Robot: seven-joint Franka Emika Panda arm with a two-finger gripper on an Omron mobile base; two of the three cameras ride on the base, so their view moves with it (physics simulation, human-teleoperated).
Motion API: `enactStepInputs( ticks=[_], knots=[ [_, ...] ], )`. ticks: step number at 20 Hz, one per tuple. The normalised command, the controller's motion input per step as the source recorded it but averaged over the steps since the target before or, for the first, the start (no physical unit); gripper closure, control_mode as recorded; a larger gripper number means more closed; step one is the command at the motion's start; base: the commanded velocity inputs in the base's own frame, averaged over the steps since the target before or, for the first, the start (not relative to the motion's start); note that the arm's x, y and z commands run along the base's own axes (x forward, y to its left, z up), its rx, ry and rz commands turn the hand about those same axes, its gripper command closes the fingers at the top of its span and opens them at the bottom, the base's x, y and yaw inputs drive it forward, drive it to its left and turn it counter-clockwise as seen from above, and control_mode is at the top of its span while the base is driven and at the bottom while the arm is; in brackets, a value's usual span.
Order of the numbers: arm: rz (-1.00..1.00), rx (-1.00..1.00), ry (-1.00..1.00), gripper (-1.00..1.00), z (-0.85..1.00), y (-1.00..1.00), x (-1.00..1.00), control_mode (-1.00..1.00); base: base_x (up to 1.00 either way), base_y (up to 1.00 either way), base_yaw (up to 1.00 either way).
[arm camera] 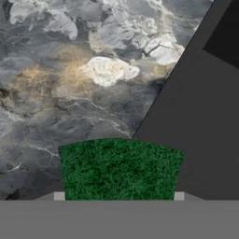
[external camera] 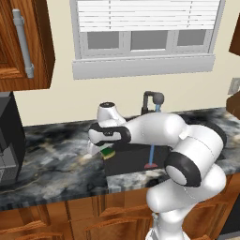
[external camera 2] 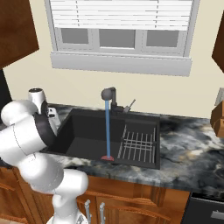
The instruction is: Soak the sponge with water for a few seconds and then drop it inside the sink.
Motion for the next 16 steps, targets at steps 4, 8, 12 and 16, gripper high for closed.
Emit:
enactStepInputs(
  ticks=[4, 8, 12, 16],
  knots=[
    [-0.07, -0.02, -0.01, 1.00, 0.19, -0.18, 0.00, -1.00, 0.00, 0.00, 0.00],
    [-0.07, -0.04, -0.06, 1.00, 0.19, 0.00, 0.00, -1.00, 0.00, 0.00, 0.00],
    [-0.07, -0.07, -0.05, 1.00, 0.12, 0.00, 0.00, -1.00, 0.00, 0.00, 0.00],
    [-0.08, -0.05, -0.03, 1.00, 0.11, -0.04, 0.00, -1.00, 0.00, 0.00, 0.00]
  ],
)
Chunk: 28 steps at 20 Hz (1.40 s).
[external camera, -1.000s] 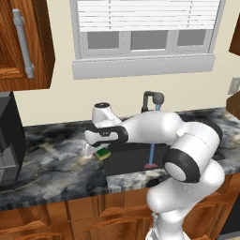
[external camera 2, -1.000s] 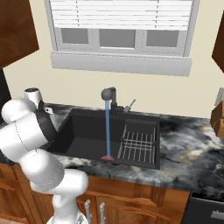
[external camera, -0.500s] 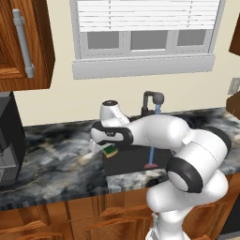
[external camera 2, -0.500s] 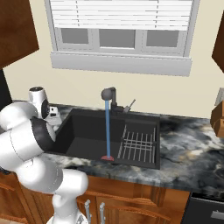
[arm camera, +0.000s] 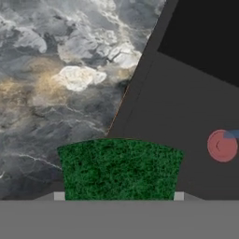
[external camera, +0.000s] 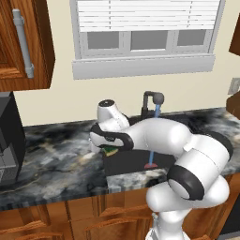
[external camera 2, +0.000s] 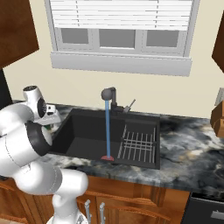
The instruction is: Soak the sponge with water for a few seconds and then drop it inside the sink.
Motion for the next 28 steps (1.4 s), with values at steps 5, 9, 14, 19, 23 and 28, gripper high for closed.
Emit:
enactStepInputs(
  ticks=[5, 9, 14, 19, 23, 28],
  knots=[
    [-0.09, -0.03, -0.09, 1.00, 0.15, -0.24, 0.00, -1.00, 0.00, 0.00, 0.00],
    [-0.08, 0.00, -0.15, 1.00, 0.22, -0.32, 0.00, -1.00, 0.00, 0.00, 0.00],
    [-0.07, 0.00, -0.22, 1.00, 0.11, -0.29, 0.00, -1.00, 0.00, 0.00, 0.00],
    [-0.07, -0.03, -0.25, 1.00, 0.00, -0.15, 0.00, -1.00, 0.00, 0.00, 0.00],
    [-0.07, -0.09, -0.20, 1.00, 0.00, -0.07, 0.00, -1.00, 0.00, 0.00, 0.00],
    [-0.08, -0.08, -0.17, 1.00, 0.02, -0.10, 0.00, -1.00, 0.00, 0.00, 0.00]
  ],
)
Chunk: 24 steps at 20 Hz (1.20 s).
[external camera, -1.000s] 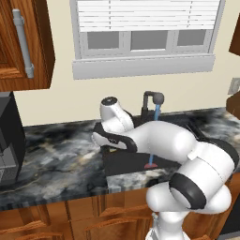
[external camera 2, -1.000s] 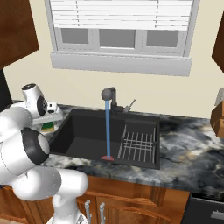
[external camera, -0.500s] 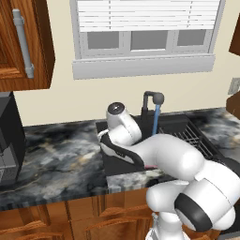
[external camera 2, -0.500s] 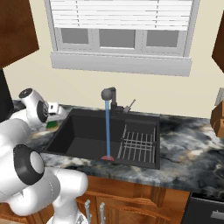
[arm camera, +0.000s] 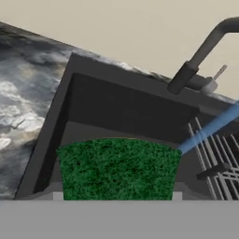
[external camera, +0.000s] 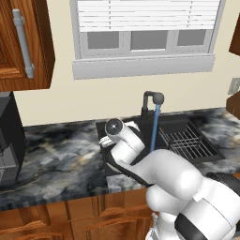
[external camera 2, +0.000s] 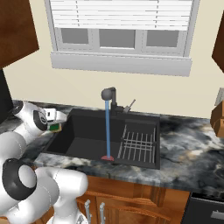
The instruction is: Soak the sponge with water for a few seconds and then drop it inside the sink.
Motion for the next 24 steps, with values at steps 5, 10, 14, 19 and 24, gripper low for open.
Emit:
enactStepInputs(
  ticks=[5, 10, 14, 19, 24],
  knots=[
    [-0.08, -0.01, -0.12, 1.00, 0.25, -0.15, 0.00, -1.00, 0.00, 0.00, 0.00],
    [-0.07, 0.03, -0.06, 1.00, 0.23, -0.27, 0.00, -1.00, 0.00, 0.00, 0.00],
    [-0.08, 0.06, -0.08, 1.00, 0.00, -0.19, 0.00, -1.00, 0.00, 0.00, 0.00],
    [-0.09, 0.09, -0.08, 1.00, -0.09, -0.02, 0.00, -1.00, 0.00, 0.00, 0.00],
    [-0.08, 0.04, -0.14, 1.00, 0.00, 0.00, 0.00, -1.00, 0.00, 0.00, 0.00]
  ],
)
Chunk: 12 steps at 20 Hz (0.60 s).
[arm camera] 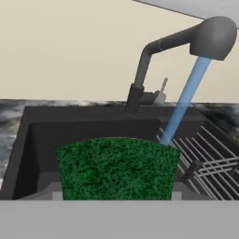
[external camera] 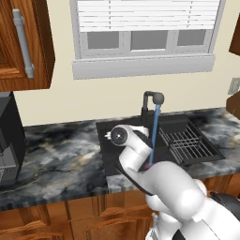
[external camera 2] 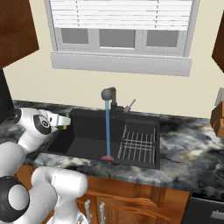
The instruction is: Soak the sponge with water for a few seconds and then drop it inside the sink.
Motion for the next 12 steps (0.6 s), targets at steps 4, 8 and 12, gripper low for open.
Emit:
enactStepInputs(
  ticks=[4, 8, 12],
  knots=[
    [-0.07, 0.02, -0.12, 1.00, 0.00, 0.00, 0.00, -1.00, 0.00, 0.00, 0.00],
    [-0.09, 0.03, -0.05, 1.00, 0.00, -0.02, 0.00, -1.00, 0.00, 0.00, 0.00],
    [-0.08, 0.05, 0.00, 1.00, 0.00, -0.18, 0.00, -1.00, 0.00, 0.00, 0.00]
  ],
)
